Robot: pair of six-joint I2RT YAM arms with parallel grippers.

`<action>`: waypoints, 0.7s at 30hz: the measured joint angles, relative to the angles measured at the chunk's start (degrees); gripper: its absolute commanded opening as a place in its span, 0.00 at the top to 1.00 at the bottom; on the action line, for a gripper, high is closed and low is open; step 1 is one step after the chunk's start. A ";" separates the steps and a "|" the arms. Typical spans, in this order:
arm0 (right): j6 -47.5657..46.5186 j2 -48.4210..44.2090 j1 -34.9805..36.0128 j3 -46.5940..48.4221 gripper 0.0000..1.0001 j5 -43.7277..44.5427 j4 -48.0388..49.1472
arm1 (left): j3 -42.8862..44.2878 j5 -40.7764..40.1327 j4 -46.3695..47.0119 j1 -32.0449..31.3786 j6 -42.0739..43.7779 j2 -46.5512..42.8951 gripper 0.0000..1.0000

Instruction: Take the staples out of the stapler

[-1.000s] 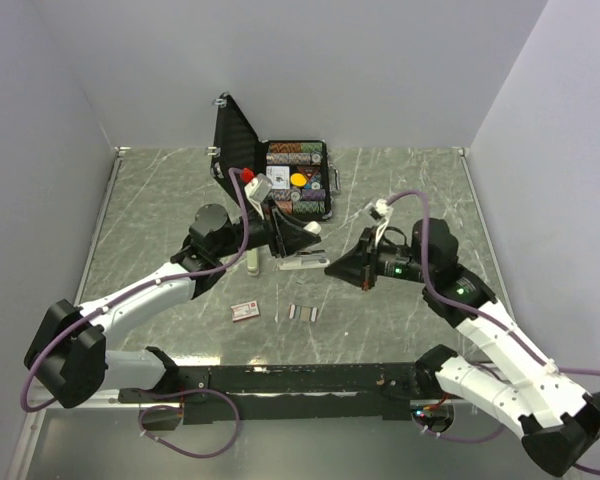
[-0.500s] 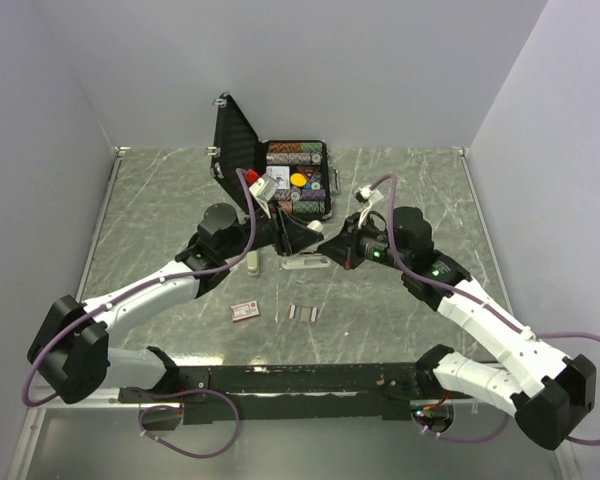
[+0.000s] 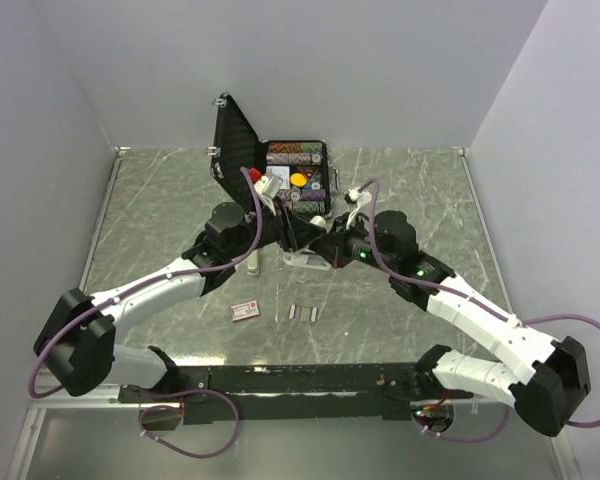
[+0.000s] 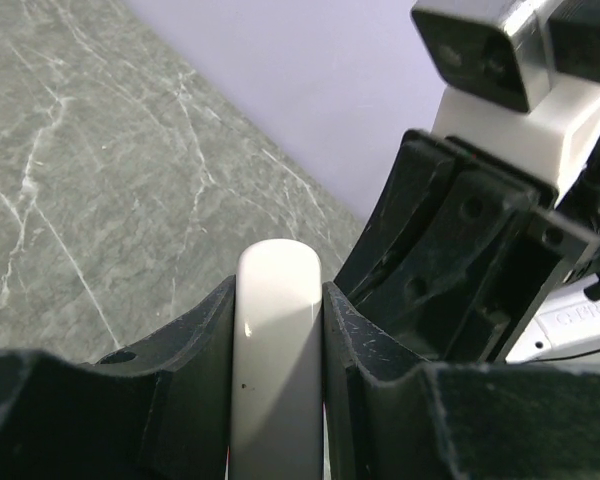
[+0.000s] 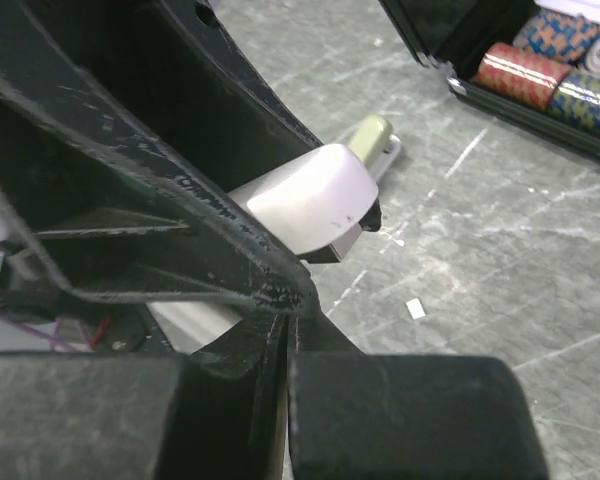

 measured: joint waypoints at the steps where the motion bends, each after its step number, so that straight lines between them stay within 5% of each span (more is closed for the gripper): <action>1: 0.02 0.26 0.09 -0.44 1.00 0.31 0.46 | 0.11 -0.15 0.02 -0.07 -0.02 0.33 0.99; 21: 3.30 8.37 0.07 -9.81 1.00 4.04 13.62 | 3.13 -12.76 1.55 -2.32 -0.33 12.72 0.99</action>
